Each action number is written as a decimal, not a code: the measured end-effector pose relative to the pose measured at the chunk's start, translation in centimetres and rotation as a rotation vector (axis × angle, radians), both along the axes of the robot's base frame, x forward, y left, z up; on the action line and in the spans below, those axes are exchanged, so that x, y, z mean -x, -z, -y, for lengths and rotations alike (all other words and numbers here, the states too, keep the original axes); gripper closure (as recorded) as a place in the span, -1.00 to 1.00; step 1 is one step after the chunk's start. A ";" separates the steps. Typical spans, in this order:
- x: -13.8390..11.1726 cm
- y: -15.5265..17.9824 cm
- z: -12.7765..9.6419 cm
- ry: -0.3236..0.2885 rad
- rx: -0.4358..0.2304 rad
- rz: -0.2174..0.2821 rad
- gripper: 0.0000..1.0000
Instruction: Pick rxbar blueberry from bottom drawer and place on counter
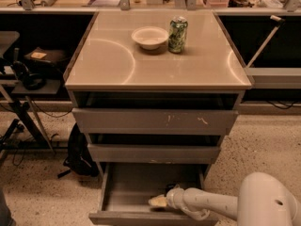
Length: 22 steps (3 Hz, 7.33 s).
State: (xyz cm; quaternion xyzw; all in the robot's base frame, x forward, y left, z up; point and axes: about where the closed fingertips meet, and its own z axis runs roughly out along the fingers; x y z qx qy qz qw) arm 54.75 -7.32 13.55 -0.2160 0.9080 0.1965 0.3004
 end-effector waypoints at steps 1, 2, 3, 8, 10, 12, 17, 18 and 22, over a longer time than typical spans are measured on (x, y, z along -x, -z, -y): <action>-2.2 1.1 1.2 0.116 0.015 0.000 -1.00; -4.6 2.9 4.1 0.269 0.049 0.013 -1.00; -5.0 2.9 4.5 0.283 0.058 0.022 -1.00; -5.6 -0.7 5.9 0.316 0.004 0.071 1.00; -9.0 -9.5 16.7 0.505 -0.214 0.162 1.00; -10.2 -11.9 21.6 0.563 -0.275 0.185 1.00; -3.8 -24.5 20.9 0.481 -0.062 0.573 1.00; -2.0 -26.3 19.6 0.476 -0.026 0.614 1.00; 10.8 -42.8 21.9 0.710 0.273 1.044 1.00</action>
Offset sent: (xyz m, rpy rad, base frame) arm 0.0743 -0.0823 -0.0493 -0.0965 -0.0341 -0.4652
